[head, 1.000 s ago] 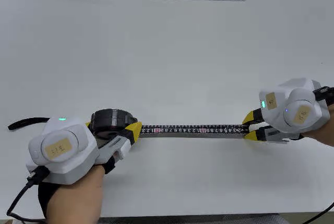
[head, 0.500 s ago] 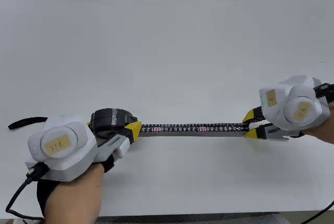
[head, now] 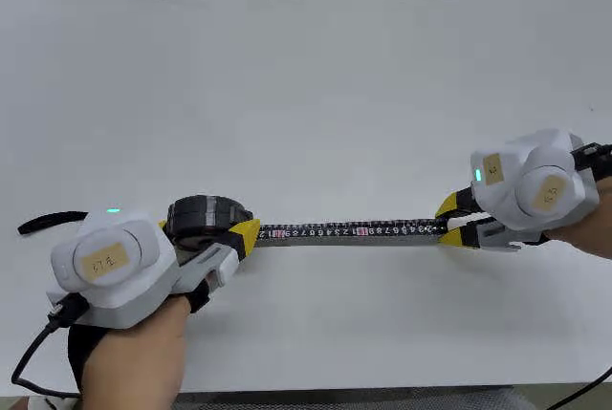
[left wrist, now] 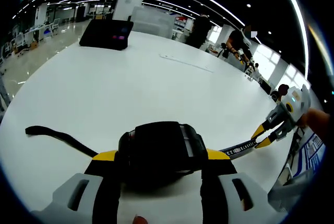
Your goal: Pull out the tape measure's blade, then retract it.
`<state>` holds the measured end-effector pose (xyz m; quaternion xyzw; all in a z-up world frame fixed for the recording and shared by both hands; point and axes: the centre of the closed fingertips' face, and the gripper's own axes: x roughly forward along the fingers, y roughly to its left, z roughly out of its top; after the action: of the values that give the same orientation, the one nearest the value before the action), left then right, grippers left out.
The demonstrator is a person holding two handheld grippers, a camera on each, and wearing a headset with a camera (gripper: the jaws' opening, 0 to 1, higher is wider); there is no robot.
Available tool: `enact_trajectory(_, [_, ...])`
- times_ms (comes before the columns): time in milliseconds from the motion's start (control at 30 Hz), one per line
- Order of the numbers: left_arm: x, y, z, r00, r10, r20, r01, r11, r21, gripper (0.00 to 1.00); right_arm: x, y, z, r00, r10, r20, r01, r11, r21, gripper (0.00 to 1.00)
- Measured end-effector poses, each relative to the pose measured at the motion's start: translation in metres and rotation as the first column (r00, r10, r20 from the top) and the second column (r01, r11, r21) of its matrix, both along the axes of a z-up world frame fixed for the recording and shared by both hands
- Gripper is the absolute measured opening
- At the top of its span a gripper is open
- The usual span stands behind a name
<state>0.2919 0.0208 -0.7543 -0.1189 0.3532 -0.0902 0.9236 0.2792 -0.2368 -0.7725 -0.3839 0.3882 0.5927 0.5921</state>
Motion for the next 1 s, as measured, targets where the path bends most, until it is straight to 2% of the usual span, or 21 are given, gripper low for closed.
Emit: enact_trajectory(1000, [0.001, 0.001, -0.001, 1.0, -0.004, 0.001, 0.004, 1.0, -0.01, 0.58, 0.002, 0.037, 0.002, 0.999, -0.006, -0.043, 0.009, 0.997, 0.082, 0.1])
